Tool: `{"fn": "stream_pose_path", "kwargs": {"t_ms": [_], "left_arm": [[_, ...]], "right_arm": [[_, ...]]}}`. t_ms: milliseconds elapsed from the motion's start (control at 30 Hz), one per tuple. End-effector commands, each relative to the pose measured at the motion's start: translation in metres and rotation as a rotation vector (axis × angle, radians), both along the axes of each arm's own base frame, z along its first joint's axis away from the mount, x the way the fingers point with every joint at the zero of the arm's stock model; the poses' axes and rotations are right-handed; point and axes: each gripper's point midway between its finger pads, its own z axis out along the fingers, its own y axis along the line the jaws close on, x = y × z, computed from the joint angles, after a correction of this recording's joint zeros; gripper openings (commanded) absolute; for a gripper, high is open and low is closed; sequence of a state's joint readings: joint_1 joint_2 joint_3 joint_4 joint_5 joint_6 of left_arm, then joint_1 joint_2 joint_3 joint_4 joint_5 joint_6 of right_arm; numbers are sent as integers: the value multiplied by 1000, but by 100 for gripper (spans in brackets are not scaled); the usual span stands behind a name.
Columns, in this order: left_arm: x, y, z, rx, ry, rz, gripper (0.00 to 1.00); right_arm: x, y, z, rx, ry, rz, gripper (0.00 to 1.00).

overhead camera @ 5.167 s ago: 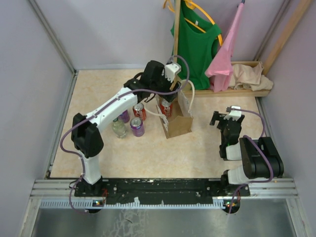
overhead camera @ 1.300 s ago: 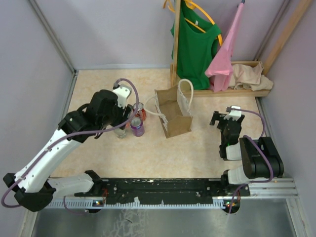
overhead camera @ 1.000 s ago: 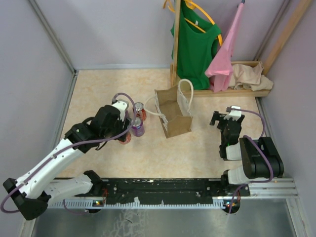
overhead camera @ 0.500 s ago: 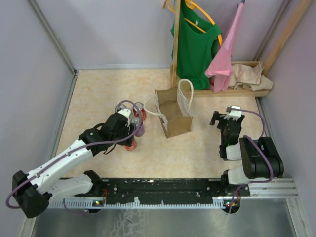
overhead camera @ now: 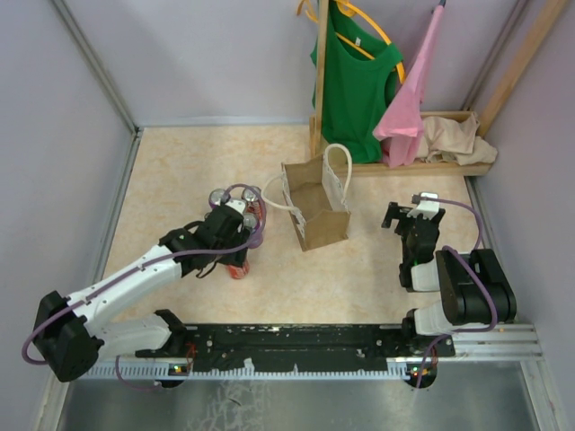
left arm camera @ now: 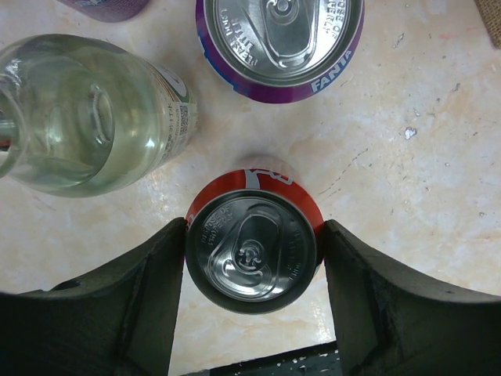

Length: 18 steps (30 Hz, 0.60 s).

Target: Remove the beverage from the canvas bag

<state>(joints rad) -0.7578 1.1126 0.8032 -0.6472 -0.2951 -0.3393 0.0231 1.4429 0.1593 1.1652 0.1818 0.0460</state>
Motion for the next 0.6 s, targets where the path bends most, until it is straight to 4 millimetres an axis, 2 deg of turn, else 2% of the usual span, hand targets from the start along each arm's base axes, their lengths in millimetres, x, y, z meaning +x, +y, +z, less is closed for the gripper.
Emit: {"fn": "stream_pose_path", "kwargs": {"t_ms": [0, 167, 267, 333, 500, 533, 567], "left_arm": [[7, -6, 14, -32, -42, 16, 6], [3, -7, 9, -47, -26, 20, 22], [1, -6, 7, -49, -20, 25, 50], [0, -5, 6, -46, -16, 29, 64], [-1, -5, 6, -44, -14, 34, 73], [-2, -5, 6, -44, -12, 35, 77], [-2, -5, 6, -43, -12, 35, 86]], "right_arm": [[9, -1, 20, 3, -73, -3, 99], [9, -1, 20, 3, -73, -4, 99], [9, -1, 20, 3, -73, -3, 99], [9, -1, 20, 2, -72, -4, 99], [9, -1, 20, 2, -72, -4, 99], [9, -1, 20, 2, -73, -3, 99], [9, -1, 20, 3, -73, -4, 99]]}}
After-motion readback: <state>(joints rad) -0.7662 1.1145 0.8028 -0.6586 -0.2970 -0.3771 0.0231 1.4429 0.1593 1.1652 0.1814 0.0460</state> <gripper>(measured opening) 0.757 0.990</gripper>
